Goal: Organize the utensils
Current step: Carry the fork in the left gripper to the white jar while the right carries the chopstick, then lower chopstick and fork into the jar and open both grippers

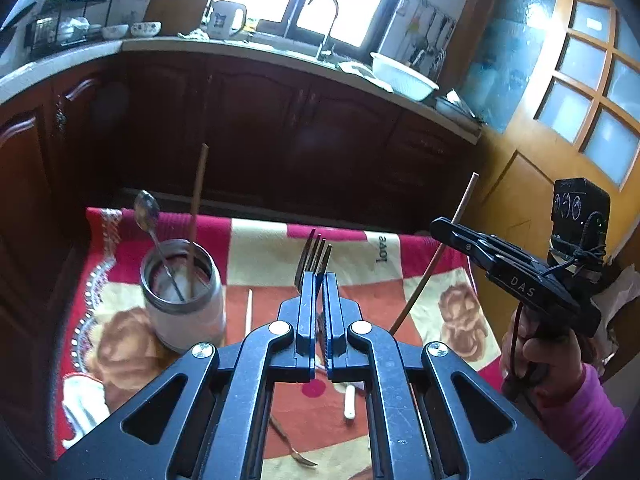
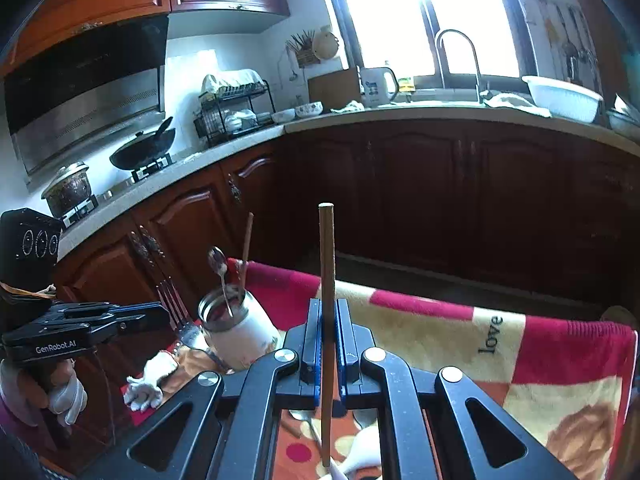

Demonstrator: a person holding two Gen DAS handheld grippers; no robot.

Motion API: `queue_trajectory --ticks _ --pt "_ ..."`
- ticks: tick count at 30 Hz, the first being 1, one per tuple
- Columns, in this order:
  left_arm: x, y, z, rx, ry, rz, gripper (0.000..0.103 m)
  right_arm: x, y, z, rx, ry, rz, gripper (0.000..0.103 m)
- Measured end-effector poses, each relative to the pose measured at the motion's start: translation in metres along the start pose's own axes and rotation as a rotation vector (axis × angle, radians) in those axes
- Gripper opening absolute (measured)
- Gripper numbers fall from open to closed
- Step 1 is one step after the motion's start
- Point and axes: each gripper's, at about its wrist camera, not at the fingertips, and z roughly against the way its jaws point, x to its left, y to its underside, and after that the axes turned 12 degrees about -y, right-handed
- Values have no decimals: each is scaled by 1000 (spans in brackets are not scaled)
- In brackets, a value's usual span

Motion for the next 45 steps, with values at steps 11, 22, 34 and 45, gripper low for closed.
queue_trajectory --ticks 11,22,34,45 --pt "48 -50 46 -118 -73 48 2 39 -55 -30 -39 -80 44 5" --pt "100 -83 40 -160 -236 49 1 86 -111 -101 -89 -139 67 5" --pt "116 -59 -37 -24 -238 74 0 68 -64 -196 94 -150 -31 5" --pt "122 -37 -51 60 -190 165 2 29 -34 -220 249 -198 -189 7"
